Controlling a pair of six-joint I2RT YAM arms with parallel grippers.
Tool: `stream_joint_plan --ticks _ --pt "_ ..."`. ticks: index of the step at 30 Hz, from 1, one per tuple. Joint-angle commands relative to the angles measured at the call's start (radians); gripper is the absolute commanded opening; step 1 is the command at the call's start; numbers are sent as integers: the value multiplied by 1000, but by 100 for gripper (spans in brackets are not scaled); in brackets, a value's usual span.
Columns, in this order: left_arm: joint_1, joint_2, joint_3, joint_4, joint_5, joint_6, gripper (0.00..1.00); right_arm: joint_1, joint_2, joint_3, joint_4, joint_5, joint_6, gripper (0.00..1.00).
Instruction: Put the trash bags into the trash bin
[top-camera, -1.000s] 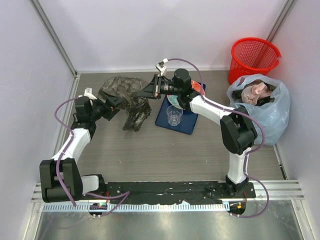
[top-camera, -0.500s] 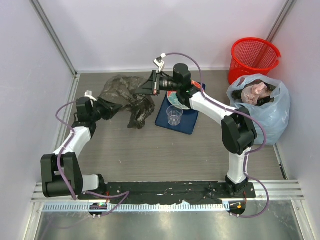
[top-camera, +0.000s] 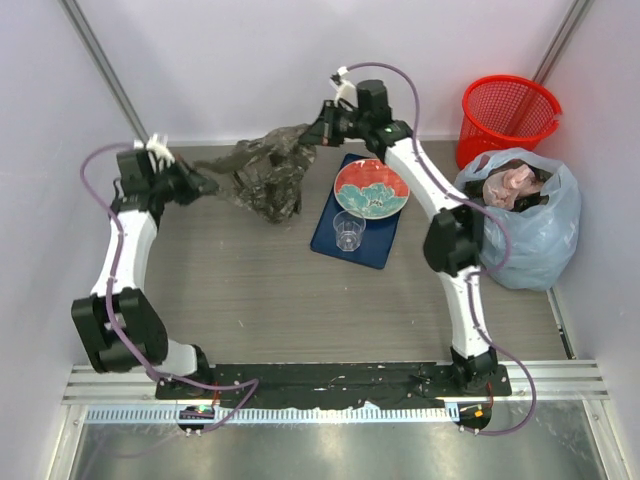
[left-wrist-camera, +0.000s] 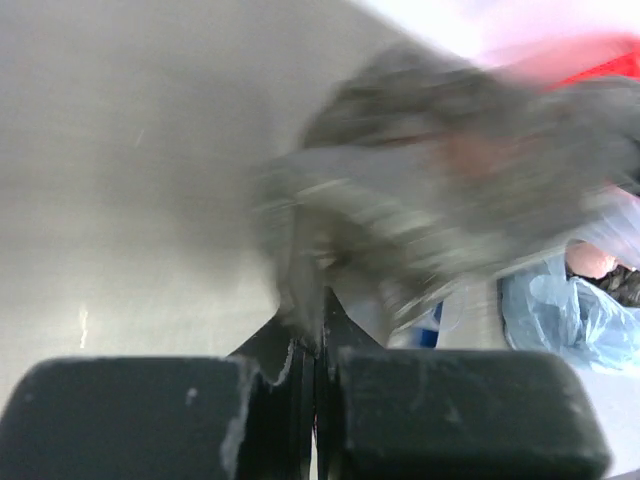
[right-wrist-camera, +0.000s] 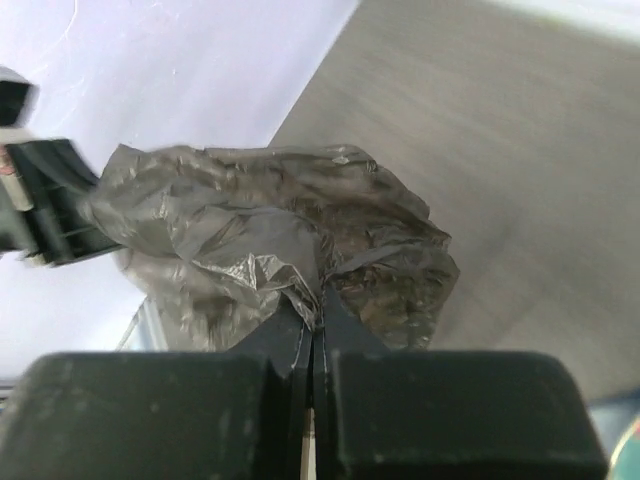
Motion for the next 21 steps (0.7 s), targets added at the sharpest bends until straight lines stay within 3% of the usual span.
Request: stream_joint_plan --ticks 1,3,4,5,6,7,8,9,11,13,17,21 --pt "-96 109 386 -77 17 209 0 88 169 568 -213 87 -167 1" --pt "-93 105 579 -17 -31 229 0 86 191 715 -146 122 -175 1" --pt "-91 84 608 20 -55 249 0 88 156 680 -96 110 -196 1" --pt "-91 11 603 84 -71 258 0 94 15 601 -30 103 -236 1" --pt "-93 -46 508 258 -97 258 0 100 -75 480 152 103 -256 1" --pt "-114 -94 432 340 -106 267 0 124 -158 180 260 147 -279 1" --pt "-136 -172 378 374 -117 296 0 148 -247 46 343 171 -381 1" --pt "-165 -194 298 330 -147 418 0 169 -329 -104 365 190 -444 1" --pt "-222 -223 223 237 -164 518 0 215 -352 -190 303 218 -541 1" --pt "-222 -202 128 70 -172 594 0 235 -301 -259 127 271 -670 1" --pt "-263 -73 77 -341 -259 737 0 260 -79 -185 -365 447 -830 1" --pt "-289 -52 20 -480 -267 809 0 281 -30 -208 -570 393 -904 1"
